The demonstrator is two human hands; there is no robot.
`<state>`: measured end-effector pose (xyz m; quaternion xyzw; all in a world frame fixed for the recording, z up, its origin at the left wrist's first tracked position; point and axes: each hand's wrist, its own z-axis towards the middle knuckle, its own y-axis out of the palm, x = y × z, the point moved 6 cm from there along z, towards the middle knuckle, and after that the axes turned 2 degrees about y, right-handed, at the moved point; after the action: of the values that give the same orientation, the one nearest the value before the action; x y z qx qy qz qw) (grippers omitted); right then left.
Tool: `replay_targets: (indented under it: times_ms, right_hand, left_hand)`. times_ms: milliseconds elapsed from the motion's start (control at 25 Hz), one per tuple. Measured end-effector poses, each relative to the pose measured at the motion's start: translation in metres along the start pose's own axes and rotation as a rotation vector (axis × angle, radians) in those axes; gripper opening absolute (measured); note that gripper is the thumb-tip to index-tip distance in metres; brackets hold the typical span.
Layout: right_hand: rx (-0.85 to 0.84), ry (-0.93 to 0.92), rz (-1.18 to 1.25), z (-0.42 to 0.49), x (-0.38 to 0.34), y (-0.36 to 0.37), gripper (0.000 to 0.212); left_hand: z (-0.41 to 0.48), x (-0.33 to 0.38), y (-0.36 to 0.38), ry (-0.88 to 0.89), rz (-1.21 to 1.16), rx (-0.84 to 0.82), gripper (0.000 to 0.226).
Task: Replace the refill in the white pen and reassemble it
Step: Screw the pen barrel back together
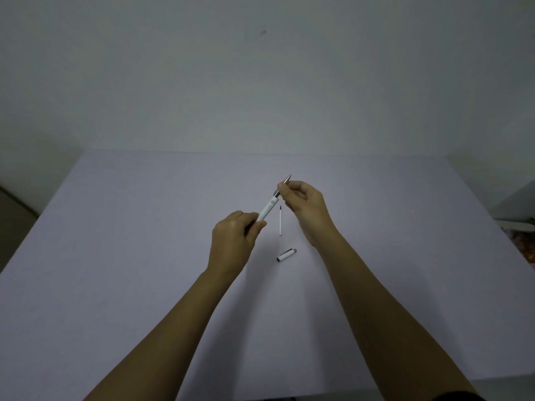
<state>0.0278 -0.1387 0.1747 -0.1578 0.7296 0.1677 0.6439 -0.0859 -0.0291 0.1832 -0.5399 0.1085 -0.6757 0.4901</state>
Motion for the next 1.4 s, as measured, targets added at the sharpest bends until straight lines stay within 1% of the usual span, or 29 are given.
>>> replay_targets:
  times_ms: [120,240,440,680,840,920,1120,1240,1400]
  right_hand:
    - [-0.036,0.011,-0.034,-0.001,0.0,-0.001,0.023]
    - [-0.089,0.02,-0.061,-0.004,-0.001,0.0,0.019]
    - [-0.034,0.015,-0.069,-0.009,-0.007,-0.001,0.01]
    - [-0.03,0.021,-0.078,-0.008,-0.007,-0.002,0.011]
    - [-0.055,0.028,-0.068,-0.007,-0.009,0.002,0.012]
    - [-0.052,0.029,-0.065,-0.005,-0.01,0.002,0.008]
    - [-0.113,0.023,-0.075,-0.002,-0.009,0.011,0.015]
    - [-0.099,0.008,-0.071,0.0,-0.009,0.011,0.021]
    - [-0.075,0.02,-0.041,0.004,-0.009,0.011,0.015]
  left_hand:
    - [-0.003,0.001,-0.002,0.011,-0.012,0.009,0.012]
    - [-0.003,0.001,-0.004,-0.005,-0.026,0.024,0.012]
    - [-0.008,0.0,-0.003,-0.03,-0.053,0.027,0.014]
    - [-0.008,0.005,-0.005,0.043,-0.005,0.005,0.012]
    - [-0.004,0.002,-0.01,0.011,-0.019,0.039,0.012]
    - [-0.004,0.002,-0.01,0.014,-0.018,0.032,0.012]
    - [0.001,-0.003,-0.01,-0.025,-0.03,0.036,0.014]
    - [0.003,-0.004,-0.01,-0.013,-0.027,0.033,0.013]
    - [0.002,-0.001,-0.011,0.036,-0.046,0.042,0.011]
